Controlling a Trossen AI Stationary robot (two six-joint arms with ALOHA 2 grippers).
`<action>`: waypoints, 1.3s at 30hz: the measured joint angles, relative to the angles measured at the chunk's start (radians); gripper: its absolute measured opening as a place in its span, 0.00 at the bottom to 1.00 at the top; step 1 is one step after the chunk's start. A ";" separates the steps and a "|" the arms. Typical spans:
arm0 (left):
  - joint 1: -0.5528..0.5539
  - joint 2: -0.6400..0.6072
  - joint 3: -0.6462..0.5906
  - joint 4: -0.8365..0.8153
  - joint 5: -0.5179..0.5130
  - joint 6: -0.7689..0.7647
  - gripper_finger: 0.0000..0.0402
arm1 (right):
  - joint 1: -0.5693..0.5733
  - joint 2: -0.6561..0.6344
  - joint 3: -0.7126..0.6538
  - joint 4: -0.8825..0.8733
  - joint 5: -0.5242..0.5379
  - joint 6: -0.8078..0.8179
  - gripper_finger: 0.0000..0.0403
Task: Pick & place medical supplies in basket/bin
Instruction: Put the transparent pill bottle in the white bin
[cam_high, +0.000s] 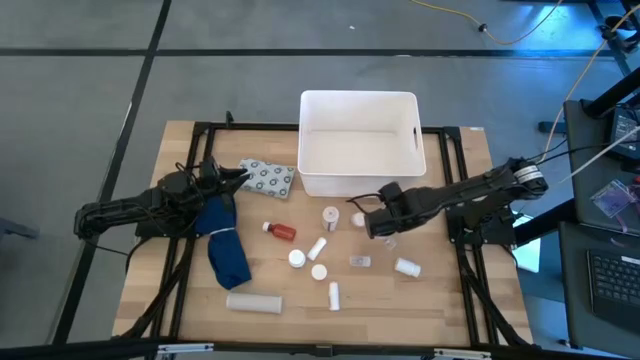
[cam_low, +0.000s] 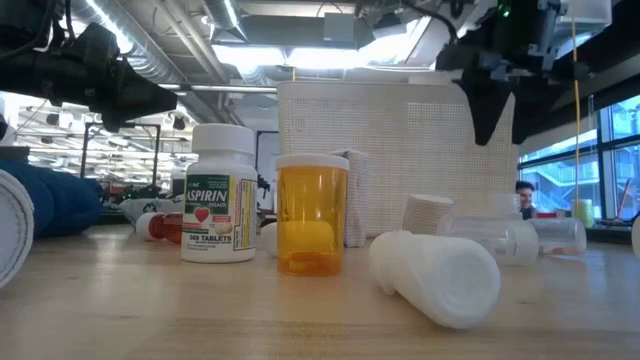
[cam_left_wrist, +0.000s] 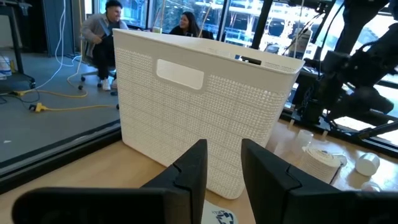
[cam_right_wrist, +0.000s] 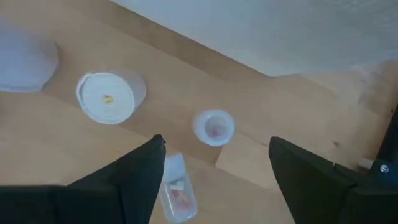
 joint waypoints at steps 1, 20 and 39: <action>0.000 0.000 0.000 0.000 0.000 0.000 0.23 | 0.000 0.012 0.000 -0.001 0.000 -0.001 0.71; 0.000 0.000 0.000 0.000 0.005 0.000 0.23 | -0.016 0.137 0.000 0.011 -0.021 0.021 0.71; 0.000 0.000 0.000 0.000 0.005 -0.001 0.23 | -0.055 0.033 -0.284 0.348 -0.041 0.023 0.71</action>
